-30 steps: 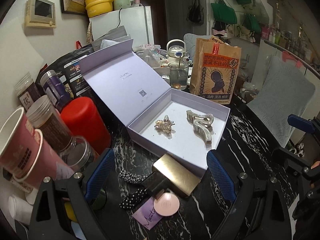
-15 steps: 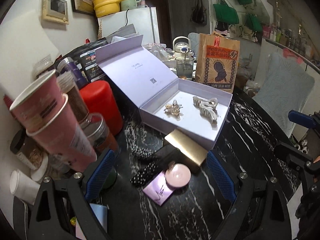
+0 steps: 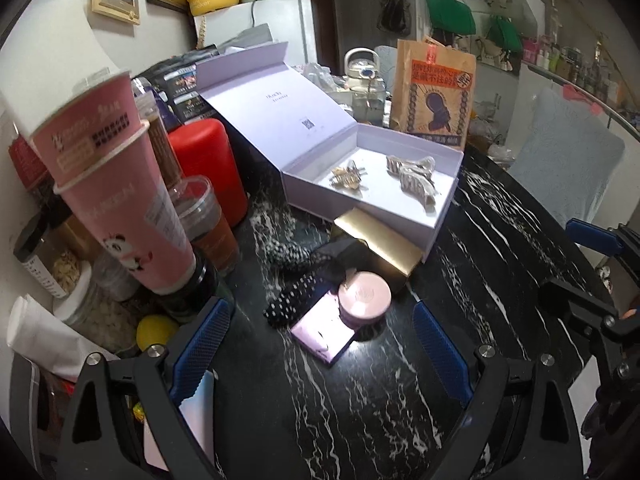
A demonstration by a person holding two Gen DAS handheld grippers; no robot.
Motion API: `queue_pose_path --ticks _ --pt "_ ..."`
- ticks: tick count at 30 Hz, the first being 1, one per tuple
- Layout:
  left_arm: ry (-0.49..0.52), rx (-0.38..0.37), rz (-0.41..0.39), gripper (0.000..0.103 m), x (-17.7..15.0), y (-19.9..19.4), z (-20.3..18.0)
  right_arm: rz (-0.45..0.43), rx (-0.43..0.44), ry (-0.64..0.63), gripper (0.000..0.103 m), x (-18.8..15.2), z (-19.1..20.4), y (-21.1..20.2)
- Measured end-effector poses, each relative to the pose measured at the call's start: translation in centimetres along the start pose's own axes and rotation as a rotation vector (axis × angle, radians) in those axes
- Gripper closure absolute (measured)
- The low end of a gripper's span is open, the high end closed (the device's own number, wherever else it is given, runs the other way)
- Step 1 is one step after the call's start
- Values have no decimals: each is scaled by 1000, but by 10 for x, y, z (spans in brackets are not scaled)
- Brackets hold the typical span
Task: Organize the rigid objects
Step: 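Withdraw both grippers from the box back toward the items on the table, then grasp the pink round compact with the right gripper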
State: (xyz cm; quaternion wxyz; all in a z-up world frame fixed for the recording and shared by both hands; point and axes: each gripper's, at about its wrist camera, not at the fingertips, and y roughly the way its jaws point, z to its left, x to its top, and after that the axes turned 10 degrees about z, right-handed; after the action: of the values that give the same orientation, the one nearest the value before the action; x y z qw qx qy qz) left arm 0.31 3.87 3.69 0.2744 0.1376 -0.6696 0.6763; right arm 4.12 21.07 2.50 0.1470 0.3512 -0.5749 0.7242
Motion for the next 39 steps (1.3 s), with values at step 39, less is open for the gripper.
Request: queue_pose_path --ticks 39 --pt "-51 -119 142 9 -41 77 51 217 257 -114 31 8 43 137"
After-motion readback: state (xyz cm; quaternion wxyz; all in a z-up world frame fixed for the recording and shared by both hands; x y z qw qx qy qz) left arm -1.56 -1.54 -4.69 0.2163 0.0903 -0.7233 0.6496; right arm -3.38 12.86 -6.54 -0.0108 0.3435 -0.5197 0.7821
